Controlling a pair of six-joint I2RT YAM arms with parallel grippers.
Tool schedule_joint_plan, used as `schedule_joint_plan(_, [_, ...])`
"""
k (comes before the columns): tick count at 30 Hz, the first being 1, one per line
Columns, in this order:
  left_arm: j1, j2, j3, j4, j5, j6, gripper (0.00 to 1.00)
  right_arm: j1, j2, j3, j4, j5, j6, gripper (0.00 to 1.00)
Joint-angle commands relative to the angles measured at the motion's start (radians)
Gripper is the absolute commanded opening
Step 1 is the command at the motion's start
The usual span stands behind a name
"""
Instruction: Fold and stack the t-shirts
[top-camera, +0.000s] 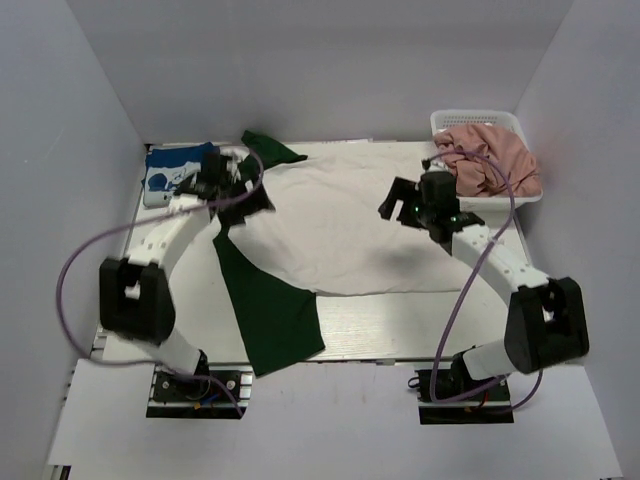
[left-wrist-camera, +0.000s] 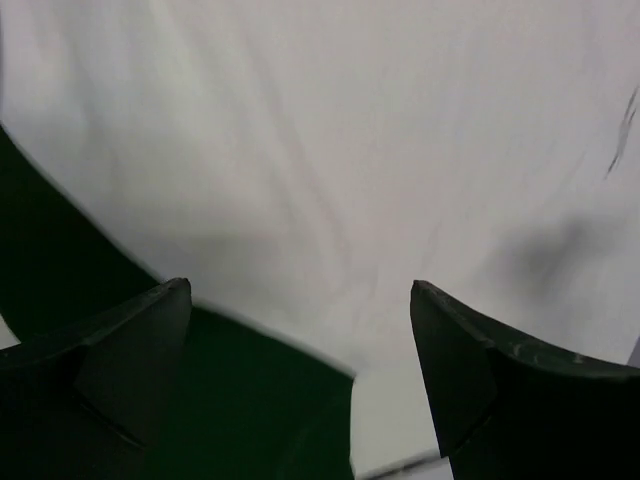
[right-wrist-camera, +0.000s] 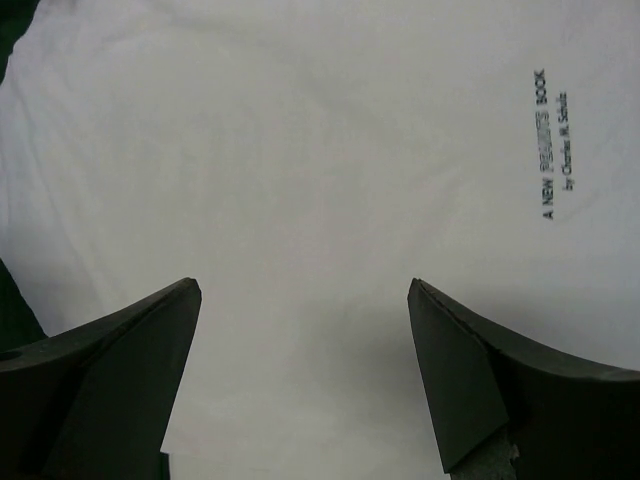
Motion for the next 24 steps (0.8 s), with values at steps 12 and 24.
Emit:
schedule_joint_plan(12, [-0.166,-0.582,-0.884,-0.137,0.497,-0.115,1.00,-0.010,-0.124,-0.166,0.015,0.010,0.086,0.90])
schedule_joint_plan(24, [-0.242,-0.516,-0.975,-0.304,0.385,-0.161,0.97,-0.043,-0.118,-0.200,0.025,0.039,0.086,0.90])
